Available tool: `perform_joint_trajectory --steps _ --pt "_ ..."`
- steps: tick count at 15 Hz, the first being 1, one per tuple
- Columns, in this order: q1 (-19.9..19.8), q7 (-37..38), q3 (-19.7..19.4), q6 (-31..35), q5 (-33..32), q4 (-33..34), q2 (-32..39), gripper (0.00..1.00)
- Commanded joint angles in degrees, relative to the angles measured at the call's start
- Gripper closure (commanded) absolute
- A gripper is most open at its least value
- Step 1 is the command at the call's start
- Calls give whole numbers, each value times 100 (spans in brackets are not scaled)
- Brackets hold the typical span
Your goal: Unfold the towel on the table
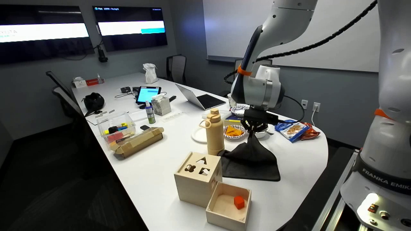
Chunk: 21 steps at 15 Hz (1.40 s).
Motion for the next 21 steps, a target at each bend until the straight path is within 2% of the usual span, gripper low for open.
perform_joint_trajectory --steps 1,6,11,15,21 --pt "-300 -146 245 262 240 167 67 100" --pt "-579 -89 460 583 218 430 316 100" --pt "-861 -34 727 983 134 749 881 100" --pt "-1321 80 1048 1319 83 1054 1368 100" --pt "-2223 477 1652 2104 -82 1341 1927 100"
